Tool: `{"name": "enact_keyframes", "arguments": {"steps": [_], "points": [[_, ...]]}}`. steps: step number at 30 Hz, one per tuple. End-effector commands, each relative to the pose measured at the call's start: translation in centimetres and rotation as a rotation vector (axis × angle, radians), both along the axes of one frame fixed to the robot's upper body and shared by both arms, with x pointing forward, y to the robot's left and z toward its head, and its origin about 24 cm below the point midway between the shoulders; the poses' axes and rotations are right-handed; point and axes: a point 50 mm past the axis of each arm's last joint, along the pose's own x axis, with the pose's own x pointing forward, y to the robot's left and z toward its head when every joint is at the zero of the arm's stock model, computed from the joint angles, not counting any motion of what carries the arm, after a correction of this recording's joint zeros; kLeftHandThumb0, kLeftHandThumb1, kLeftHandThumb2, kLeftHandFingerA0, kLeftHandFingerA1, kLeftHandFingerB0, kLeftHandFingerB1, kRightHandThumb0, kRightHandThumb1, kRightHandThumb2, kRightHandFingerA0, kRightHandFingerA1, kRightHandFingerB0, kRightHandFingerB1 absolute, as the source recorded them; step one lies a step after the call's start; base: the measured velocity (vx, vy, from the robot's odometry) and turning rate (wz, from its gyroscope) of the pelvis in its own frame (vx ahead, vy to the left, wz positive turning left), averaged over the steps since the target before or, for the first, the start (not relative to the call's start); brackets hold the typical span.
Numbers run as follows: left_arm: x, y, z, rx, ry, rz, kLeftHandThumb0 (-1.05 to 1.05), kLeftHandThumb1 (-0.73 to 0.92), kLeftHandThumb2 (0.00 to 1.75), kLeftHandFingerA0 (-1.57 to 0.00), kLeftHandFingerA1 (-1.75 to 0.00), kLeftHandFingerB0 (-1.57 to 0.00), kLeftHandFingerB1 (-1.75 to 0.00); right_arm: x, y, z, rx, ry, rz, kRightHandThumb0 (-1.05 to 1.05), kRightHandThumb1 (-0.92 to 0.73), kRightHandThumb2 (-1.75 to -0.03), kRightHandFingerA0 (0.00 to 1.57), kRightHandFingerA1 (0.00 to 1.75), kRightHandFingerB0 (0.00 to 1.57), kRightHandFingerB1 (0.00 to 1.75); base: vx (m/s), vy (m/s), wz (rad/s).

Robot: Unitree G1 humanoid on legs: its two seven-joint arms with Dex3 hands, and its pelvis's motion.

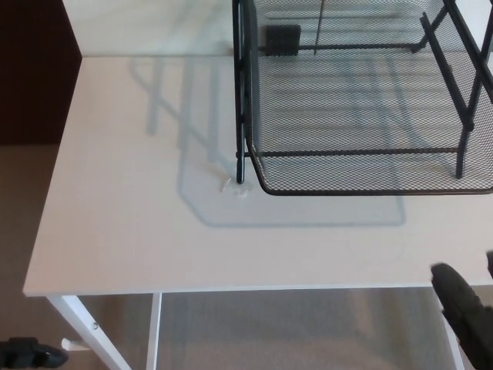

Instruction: The robot walk towards a table in front and then pushes a layer of a file tray back to its original position using its right hand

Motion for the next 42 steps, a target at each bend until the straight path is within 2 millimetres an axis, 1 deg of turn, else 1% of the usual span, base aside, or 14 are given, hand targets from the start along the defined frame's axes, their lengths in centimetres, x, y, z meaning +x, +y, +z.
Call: {"name": "enact_keyframes", "arguments": {"steps": [1, 8, 9, 11, 12, 20, 21, 27, 33, 35, 36, 37, 38, 42], "points": [[-2.3, -0.2, -1.1, 0.043, 0.057, -0.024, -0.53, 0.5, 0.78, -0.57, -0.52, -0.4, -0.46, -0.9, -4.7, -5.6, 0.524, 0.325, -0.296, -0.77, -0.49, -0.8, 0.0, 0.14, 0.0, 0.09, 0.0, 0.0, 0.0], [-3.6, -0.6, -1.4, 0.056, 0.056, -0.043, -0.56, 0.49, 0.78, -0.55, -0.51, -0.43, -0.46, -1.3, -5.6, -10.1, 0.684, 0.635, -0.438, -0.78, -0.52, -0.83, 0.0, 0.23, 0.0, 0.07, 0.0, 0.0, 0.0], [-3.6, -0.8, -1.5, 0.056, 0.052, -0.044, -0.5, 0.57, 0.58, -0.61, -0.39, -0.47, -0.35, -1.4, -5.8, -11.2, 0.754, 0.72, -0.469, -0.76, -0.51, -0.81, 0.0, 0.21, 0.0, 0.07, 0.0, 0.0, 0.0], [-3.5, -0.8, -1.5, 0.054, 0.05, -0.038, -0.56, 0.49, 0.78, -0.52, -0.5, -0.41, -0.46, -1.4, -5.9, -11.5, 0.77, 0.732, -0.472, -0.76, -0.51, -0.83, 0.0, 0.22, 0.0, 0.1, 0.0, 0.0, 0.0], [-3.6, -0.8, -1.6, 0.043, 0.052, -0.022, -0.51, 0.57, 0.58, -0.58, -0.39, -0.46, -0.35, -1.5, -6.0, -11.8, 0.773, 0.736, -0.478, -0.75, -0.51, -0.84, 0.0, 0.25, 0.0, 0.13, 0.0, 0.0, 0.0], [-4.0, -1.3, -1.4, -0.017, 0.028, 0.022, -0.57, 0.47, 0.76, -0.47, -0.48, -0.37, -0.44, -1.6, -5.9, -12.2, 0.812, 0.782, -0.447, -0.7, -0.49, -0.87, 0.0, 0.28, 0.0, 0.18, 0.0, 0.0, 0.0], [-3.7, -1.4, -1.4, -0.021, 0.021, 0.027, -0.52, 0.56, 0.57, -0.52, -0.38, -0.42, -0.34, -1.3, -5.8, -12.1, 0.816, 0.784, -0.436, -0.72, -0.49, -0.86, 0.0, 0.27, 0.0, 0.15, 0.0, 0.0, 0.0], [-3.6, -1.8, -1.4, -0.054, -0.015, 0.079, -0.56, 0.45, 0.75, -0.45, -0.48, -0.35, -0.43, -0.5, -5.2, -12.2, 0.803, 0.789, -0.392, -0.73, -0.5, -0.85, 0.01, 0.26, 0.0, 0.14, 0.0, 0.0, 0.0], [-3.4, -2.5, -1.5, -0.129, -0.055, 0.212, -0.41, 0.52, 0.56, -0.44, -0.37, -0.4, -0.33, 1.0, -4.1, -12.5, 0.769, 0.843, -0.318, -0.71, -0.5, -0.88, 0.0, 0.26, 0.0, 0.14, 0.0, 0.0, 0.0], [-3.5, -2.7, -1.5, -0.156, -0.055, 0.256, -0.46, 0.44, 0.68, -0.36, -0.43, -0.35, -0.41, 1.3, -3.8, -12.6, 0.764, 0.842, -0.303, -0.67, -0.64, -0.59, 0.0, 0.34, 0.0, 0.15, 0.0, 0.0, 0.0], [-3.6, -3.0, -1.4, -0.181, -0.067, 0.282, -0.44, 0.44, 0.67, -0.35, -0.44, -0.34, -0.41, 1.6, -3.5, -12.7, 0.774, 0.845, -0.293, -0.68, -0.49, -0.87, 0.0, 0.27, 0.0, 0.17, 0.0, 0.0, 0.0], [-3.9, -3.4, -1.5, -0.19, -0.077, 0.298, -0.38, 0.52, 0.56, -0.37, -0.36, -0.35, -0.32, 1.8, -3.1, -12.7, 0.763, 0.851, -0.274, -0.67, -0.65, -0.61, 0.0, 0.33, 0.0, 0.13, 0.0, 0.0, 0.0], [-4.0, -3.8, -1.5, -0.195, -0.086, 0.306, -0.37, 0.52, 0.56, -0.35, -0.36, -0.34, -0.32, 2.0, -2.8, -12.6, 0.763, 0.851, -0.261, -0.73, -0.51, -0.86, 0.01, 0.26, 0.0, 0.13, 0.0, 0.0, 0.0], [-3.3, -5.1, -1.1, -0.193, -0.122, 0.306, -0.4, 0.53, 0.56, -0.34, -0.36, -0.34, -0.32, 3.2, -2.0, -12.3, 0.761, 0.837, -0.229, -0.77, -0.53, -0.86, 0.01, 0.25, 0.0, 0.08, 0.0, 0.0, 0.0]]}}
